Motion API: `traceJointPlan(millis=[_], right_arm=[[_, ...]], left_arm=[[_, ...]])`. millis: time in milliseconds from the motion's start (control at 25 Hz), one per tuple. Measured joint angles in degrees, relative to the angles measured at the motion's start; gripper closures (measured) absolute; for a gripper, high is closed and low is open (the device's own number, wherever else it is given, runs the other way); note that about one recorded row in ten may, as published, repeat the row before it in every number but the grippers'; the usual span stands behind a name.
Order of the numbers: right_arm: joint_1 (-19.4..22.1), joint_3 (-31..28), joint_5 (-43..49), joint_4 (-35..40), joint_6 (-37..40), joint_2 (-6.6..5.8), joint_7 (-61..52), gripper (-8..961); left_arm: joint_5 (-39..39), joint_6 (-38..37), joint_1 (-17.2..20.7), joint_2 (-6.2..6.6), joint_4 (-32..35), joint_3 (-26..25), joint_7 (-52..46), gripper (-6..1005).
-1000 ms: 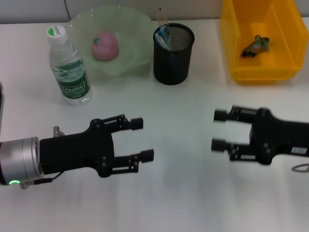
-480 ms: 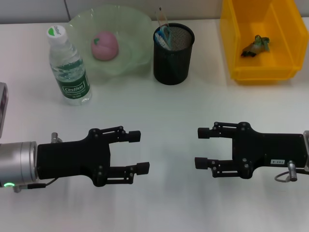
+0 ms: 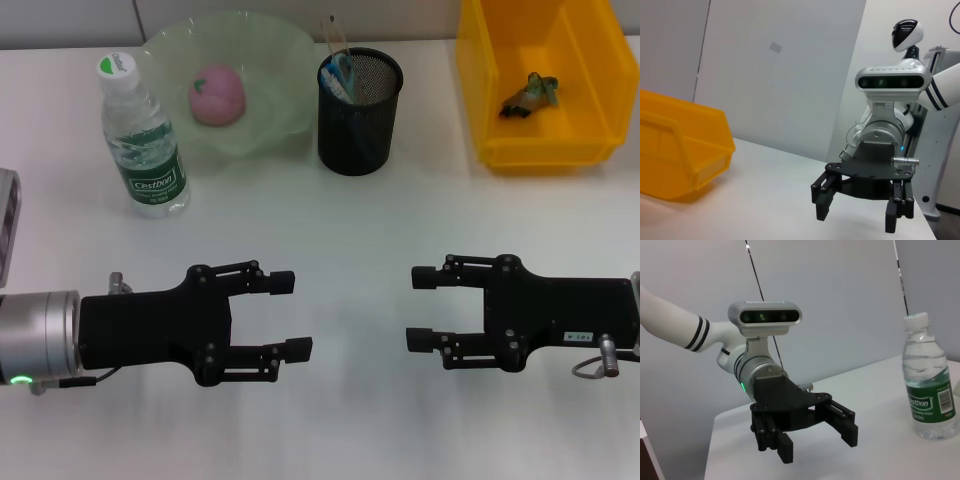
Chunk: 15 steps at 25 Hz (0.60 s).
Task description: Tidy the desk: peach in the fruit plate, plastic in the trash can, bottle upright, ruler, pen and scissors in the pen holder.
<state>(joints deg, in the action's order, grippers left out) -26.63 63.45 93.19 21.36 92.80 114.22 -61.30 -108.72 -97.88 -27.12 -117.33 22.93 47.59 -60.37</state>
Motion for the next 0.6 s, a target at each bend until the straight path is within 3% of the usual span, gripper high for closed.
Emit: traceJointPlan(millis=[600], right_arm=[[-0.1, 0.2, 0.0, 0.0, 0.4, 0.43, -1.4, 218]], left_arm=[[0.1, 0.0, 0.0, -0.13, 0.6, -1.0, 0.2, 213]])
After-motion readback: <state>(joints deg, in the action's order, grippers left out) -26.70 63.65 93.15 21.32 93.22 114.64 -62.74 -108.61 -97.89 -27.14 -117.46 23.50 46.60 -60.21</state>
